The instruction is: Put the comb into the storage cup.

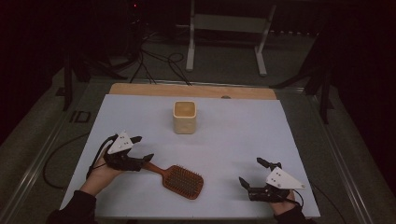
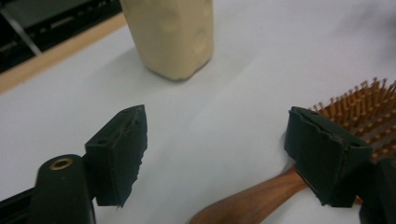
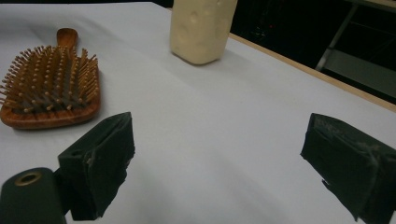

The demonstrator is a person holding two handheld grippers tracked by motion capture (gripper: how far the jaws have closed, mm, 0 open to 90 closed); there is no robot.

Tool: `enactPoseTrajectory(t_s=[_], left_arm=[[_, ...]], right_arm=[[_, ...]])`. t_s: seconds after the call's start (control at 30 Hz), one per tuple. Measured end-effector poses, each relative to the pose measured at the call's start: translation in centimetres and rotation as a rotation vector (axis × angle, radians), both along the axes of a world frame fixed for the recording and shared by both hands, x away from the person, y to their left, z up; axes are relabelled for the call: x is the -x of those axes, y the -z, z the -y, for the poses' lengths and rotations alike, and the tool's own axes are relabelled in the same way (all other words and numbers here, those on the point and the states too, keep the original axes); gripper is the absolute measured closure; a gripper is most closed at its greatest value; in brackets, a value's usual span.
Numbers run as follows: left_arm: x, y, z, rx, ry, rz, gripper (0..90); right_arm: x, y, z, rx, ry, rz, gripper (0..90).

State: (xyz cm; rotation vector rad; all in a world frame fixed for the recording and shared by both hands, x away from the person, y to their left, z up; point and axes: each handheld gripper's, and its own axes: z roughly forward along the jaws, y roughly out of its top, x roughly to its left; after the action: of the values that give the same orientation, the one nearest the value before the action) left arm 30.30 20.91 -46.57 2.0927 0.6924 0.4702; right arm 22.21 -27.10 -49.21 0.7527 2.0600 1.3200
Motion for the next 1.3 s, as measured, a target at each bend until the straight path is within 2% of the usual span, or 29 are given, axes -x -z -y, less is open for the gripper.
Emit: enactPoseTrajectory(t_s=[0.13, 0.2, 0.37, 0.53, 0.57, 0.7, 0.73, 0.77, 0.87, 0.9, 1.0, 1.07, 1.13, 1.3], left_arm=[[-0.4, 0.7, 0.1, -0.001, -0.008, -0.045, 31.4], [-0.6, 1.0, 0.1, -0.003, -0.001, -0.064, 38.3], [-0.7, 1.8, 0.6, -0.034, 0.016, -0.065, 48.4], [-0.8, 2.7, 1.2, -0.087, 0.032, -0.077, 62.5], [-0.9, 2.8, 1.3, -0.094, 0.031, -0.08, 63.0], [-1.0, 3.0, 1.4, -0.102, 0.032, -0.079, 72.6], [-1.1, 3.0, 1.5, -0.106, 0.033, -0.079, 72.6], [-1.2, 3.0, 1.5, -0.113, 0.029, -0.082, 80.0], [-1.3, 3.0, 1.5, -0.131, 0.036, -0.076, 89.6], [-1.3, 3.0, 1.5, -0.136, 0.032, -0.07, 89.6], [-1.4, 3.2, 1.5, -0.148, 0.037, -0.089, 90.0], [-1.4, 3.3, 1.5, -0.174, 0.036, -0.093, 90.0], [-1.4, 3.4, 1.6, -0.174, 0.048, -0.105, 90.0], [-1.6, 3.6, 2.0, -0.204, 0.055, -0.122, 90.0]], right_arm=[[0.0, 0.0, 0.0, 0.004, 0.004, -0.002, 8.9], [0.0, 0.0, 0.0, 0.005, 0.004, 0.001, 8.9], [0.0, 0.0, 0.0, 0.005, 0.004, -0.005, 8.9], [0.0, 0.0, 0.0, 0.005, 0.004, 0.0, 8.9], [0.0, 0.0, 0.0, 0.005, 0.004, -0.001, 8.9], [0.0, 0.0, 0.0, 0.008, 0.003, -0.002, 8.9], [0.0, 0.0, 0.0, 0.008, 0.003, -0.002, 8.9], [0.0, 0.0, 0.0, 0.006, 0.003, -0.002, 8.9], [0.0, 0.0, 0.0, 0.006, 0.002, 0.0, 8.9], [0.0, 0.0, 0.0, 0.006, 0.002, 0.0, 8.9], [0.0, 0.0, 0.0, 0.006, 0.002, -0.002, 8.9], [0.0, 0.0, 0.0, 0.005, 0.001, -0.002, 8.9], [0.0, 0.1, 0.0, 0.007, 0.001, -0.003, 8.9], [0.0, 0.1, 0.0, 0.009, 0.0, -0.005, 8.9]])
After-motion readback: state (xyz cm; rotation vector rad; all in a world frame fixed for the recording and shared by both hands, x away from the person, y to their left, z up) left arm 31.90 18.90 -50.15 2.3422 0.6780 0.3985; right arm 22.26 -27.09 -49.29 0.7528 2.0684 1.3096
